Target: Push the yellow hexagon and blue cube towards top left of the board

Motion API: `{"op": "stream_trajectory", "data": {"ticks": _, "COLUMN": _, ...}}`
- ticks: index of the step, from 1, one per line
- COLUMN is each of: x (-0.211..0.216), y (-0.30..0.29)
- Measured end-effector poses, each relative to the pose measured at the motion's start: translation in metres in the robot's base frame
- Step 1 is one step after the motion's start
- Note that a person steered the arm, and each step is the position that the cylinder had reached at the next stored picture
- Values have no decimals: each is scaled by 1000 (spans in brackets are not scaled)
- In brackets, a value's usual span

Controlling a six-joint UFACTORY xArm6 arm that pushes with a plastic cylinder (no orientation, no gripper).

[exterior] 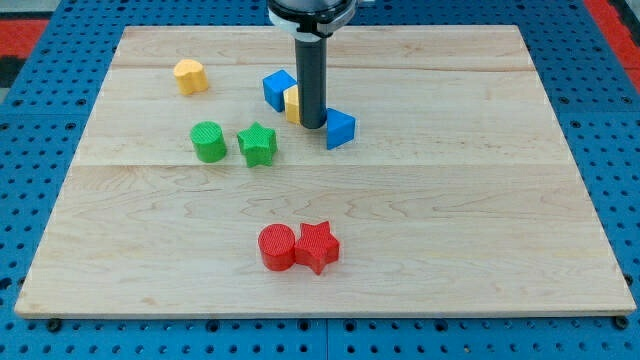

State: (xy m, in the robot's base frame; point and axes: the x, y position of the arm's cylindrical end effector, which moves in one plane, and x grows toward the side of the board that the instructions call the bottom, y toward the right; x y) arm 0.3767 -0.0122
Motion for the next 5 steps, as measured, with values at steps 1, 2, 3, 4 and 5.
{"op": "stream_trajectory", "data": {"ticks": 1, "x": -3, "y": 0}}
{"op": "stream_trajectory", "data": {"ticks": 2, "x": -3, "y": 0}}
{"op": "stream_trajectory", "data": {"ticks": 3, "x": -8, "y": 0}}
{"op": "stream_trajectory", "data": {"ticks": 4, "x": -9, "y": 0}}
{"op": "stream_trajectory", "data": {"ticks": 5, "x": -9, "y": 0}}
